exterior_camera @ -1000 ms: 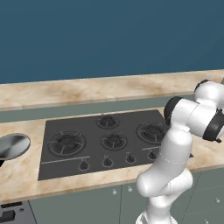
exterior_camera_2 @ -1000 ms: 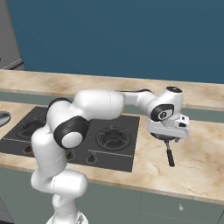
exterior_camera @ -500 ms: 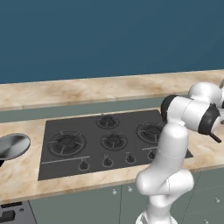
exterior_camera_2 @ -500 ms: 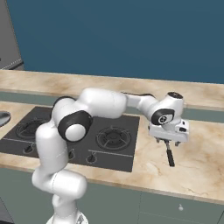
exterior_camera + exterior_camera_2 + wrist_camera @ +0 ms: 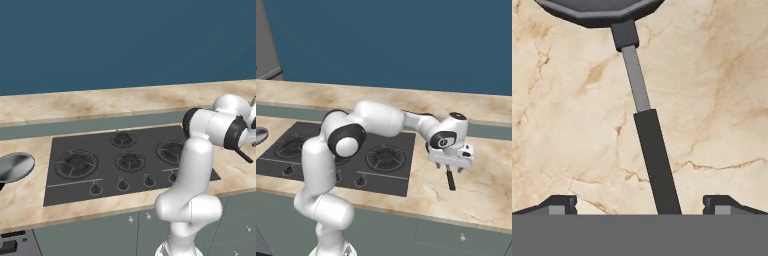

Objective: Place both pans onto different burners. Then place the broccoli and the fish on different pans.

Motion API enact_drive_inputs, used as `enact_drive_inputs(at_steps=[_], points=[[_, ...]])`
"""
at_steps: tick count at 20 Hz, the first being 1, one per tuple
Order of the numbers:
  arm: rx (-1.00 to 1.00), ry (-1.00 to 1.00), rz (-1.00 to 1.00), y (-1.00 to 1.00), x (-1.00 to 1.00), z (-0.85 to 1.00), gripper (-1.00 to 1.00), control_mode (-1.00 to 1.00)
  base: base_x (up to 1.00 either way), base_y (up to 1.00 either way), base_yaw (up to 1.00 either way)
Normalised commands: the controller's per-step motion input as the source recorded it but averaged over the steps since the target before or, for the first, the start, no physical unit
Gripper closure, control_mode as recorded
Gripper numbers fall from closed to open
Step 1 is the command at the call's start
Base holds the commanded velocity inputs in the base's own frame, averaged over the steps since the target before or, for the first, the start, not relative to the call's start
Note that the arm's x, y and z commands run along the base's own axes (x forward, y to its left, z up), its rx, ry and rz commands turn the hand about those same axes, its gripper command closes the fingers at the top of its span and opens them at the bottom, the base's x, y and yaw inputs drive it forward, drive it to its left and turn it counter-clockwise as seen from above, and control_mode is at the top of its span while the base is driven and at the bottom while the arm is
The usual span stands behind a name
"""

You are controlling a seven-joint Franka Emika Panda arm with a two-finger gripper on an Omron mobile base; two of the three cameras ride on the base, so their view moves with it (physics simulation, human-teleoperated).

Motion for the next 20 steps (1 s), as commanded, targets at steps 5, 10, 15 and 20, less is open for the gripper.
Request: enact_drive_inputs(at_steps=[5,10,15,20], points=[[0.0,0.04,0.0,-0.12,0.0,-0.11,-1.0,-1.0,0.0,0.0,0.0],[0.0,0.07,0.0,-0.07,0.0,-0.08,-1.0,-1.0,0.0,0.0,0.0],[0.0,0.06,0.0,-0.01,0.0,-0.16,-1.0,-1.0,0.0,0.0,0.0],[0.0,0.05,0.0,0.0,0.0,-0.22,-1.0,-1.0,0.0,0.0,0.0]])
